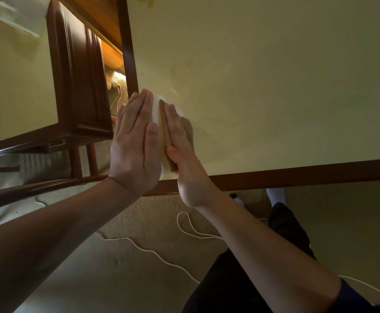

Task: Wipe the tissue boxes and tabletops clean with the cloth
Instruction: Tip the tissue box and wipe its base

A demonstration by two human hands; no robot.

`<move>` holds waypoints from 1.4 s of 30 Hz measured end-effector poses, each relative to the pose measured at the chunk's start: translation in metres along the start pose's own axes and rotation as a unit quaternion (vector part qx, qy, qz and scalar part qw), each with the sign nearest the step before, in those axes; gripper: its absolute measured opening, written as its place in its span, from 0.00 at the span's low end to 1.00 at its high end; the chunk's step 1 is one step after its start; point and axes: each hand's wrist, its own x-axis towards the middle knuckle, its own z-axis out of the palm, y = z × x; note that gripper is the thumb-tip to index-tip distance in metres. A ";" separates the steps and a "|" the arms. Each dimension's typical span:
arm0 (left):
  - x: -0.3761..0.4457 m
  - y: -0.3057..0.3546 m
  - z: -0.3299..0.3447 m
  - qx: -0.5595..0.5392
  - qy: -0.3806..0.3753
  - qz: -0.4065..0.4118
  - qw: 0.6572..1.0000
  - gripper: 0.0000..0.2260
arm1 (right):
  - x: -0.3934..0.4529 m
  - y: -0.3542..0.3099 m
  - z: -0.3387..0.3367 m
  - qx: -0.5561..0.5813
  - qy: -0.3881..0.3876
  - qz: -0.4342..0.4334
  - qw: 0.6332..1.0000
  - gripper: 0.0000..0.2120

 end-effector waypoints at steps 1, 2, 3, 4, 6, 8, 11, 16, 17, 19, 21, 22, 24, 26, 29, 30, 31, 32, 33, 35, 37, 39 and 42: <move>0.000 0.000 -0.001 0.000 0.000 0.004 1.000 0.25 | 0.008 0.001 -0.001 -0.006 -0.003 0.000 1.000 0.28; 0.000 -0.001 -0.001 0.000 0.001 0.005 1.000 0.24 | 0.017 0.002 -0.003 -0.013 -0.003 0.002 1.000 0.27; 0.000 -0.001 0.000 -0.001 0.002 0.005 1.000 0.24 | 0.025 0.003 -0.005 -0.023 -0.002 0.004 1.000 0.28; 0.000 -0.001 0.000 -0.002 0.003 0.004 1.000 0.23 | 0.033 0.004 -0.007 -0.038 0.004 0.008 0.999 0.29; 0.000 -0.001 0.000 -0.002 0.007 0.003 1.000 0.23 | 0.045 0.012 -0.010 -0.060 0.013 0.024 0.998 0.32; -0.001 -0.002 0.000 0.000 0.007 -0.001 1.000 0.23 | 0.046 0.028 -0.014 -0.037 0.010 0.059 0.998 0.30; -0.002 -0.003 0.001 0.004 0.004 -0.004 1.000 0.23 | 0.026 0.043 -0.015 0.034 -0.007 0.104 0.994 0.29; -0.001 -0.002 0.001 0.009 0.003 -0.003 1.000 0.23 | -0.026 0.034 -0.004 0.069 0.002 0.129 0.989 0.31; -0.001 -0.002 0.001 0.010 0.003 -0.004 1.000 0.23 | -0.033 0.027 -0.003 0.061 0.008 0.138 0.989 0.34; -0.002 -0.003 0.001 0.011 0.002 -0.006 1.000 0.23 | -0.039 0.014 0.004 0.049 0.030 0.147 0.988 0.38; -0.001 -0.003 0.001 0.007 0.001 -0.012 1.000 0.23 | -0.040 0.000 0.010 0.014 0.050 0.110 0.993 0.40; -0.001 -0.003 0.002 0.003 0.002 -0.015 1.000 0.23 | -0.040 -0.005 0.012 -0.001 0.048 0.094 0.994 0.39; 0.001 -0.003 0.002 -0.011 0.005 -0.018 1.000 0.23 | -0.038 -0.015 0.009 -0.016 0.005 0.093 0.996 0.44; 0.001 -0.002 0.000 -0.030 0.007 -0.023 0.999 0.23 | -0.033 -0.024 0.000 -0.037 -0.039 0.099 0.994 0.52; 0.001 0.000 -0.003 -0.057 0.009 -0.032 0.998 0.25 | -0.015 -0.027 -0.012 -0.056 -0.077 0.098 0.991 0.50; 0.000 0.000 -0.003 -0.060 0.009 -0.032 0.998 0.25 | -0.008 -0.026 -0.015 -0.064 -0.083 0.100 0.990 0.48; 0.000 -0.001 -0.003 -0.060 0.008 -0.030 0.998 0.25 | -0.003 -0.026 -0.018 -0.070 -0.090 0.105 0.988 0.46; 0.000 -0.001 -0.003 -0.057 0.006 -0.029 0.998 0.24 | -0.001 -0.026 -0.019 -0.074 -0.097 0.110 0.986 0.44; 0.001 -0.002 -0.003 -0.054 0.002 -0.028 0.998 0.24 | -0.002 -0.027 -0.021 -0.080 -0.104 0.117 0.984 0.42; 0.000 -0.004 -0.003 -0.049 -0.003 -0.029 0.998 0.24 | -0.011 -0.026 -0.023 -0.109 -0.118 0.114 0.980 0.38; -0.001 -0.004 -0.002 -0.050 -0.006 -0.030 0.998 0.24 | -0.029 -0.029 -0.022 -0.122 -0.125 0.133 0.976 0.40; -0.001 -0.003 -0.004 -0.050 -0.005 -0.028 0.998 0.24 | -0.050 -0.042 -0.022 -0.115 -0.135 0.177 0.968 0.42; 0.000 0.000 -0.009 -0.053 -0.012 -0.033 0.998 0.25 | -0.078 -0.055 -0.033 -0.137 -0.153 0.206 0.957 0.32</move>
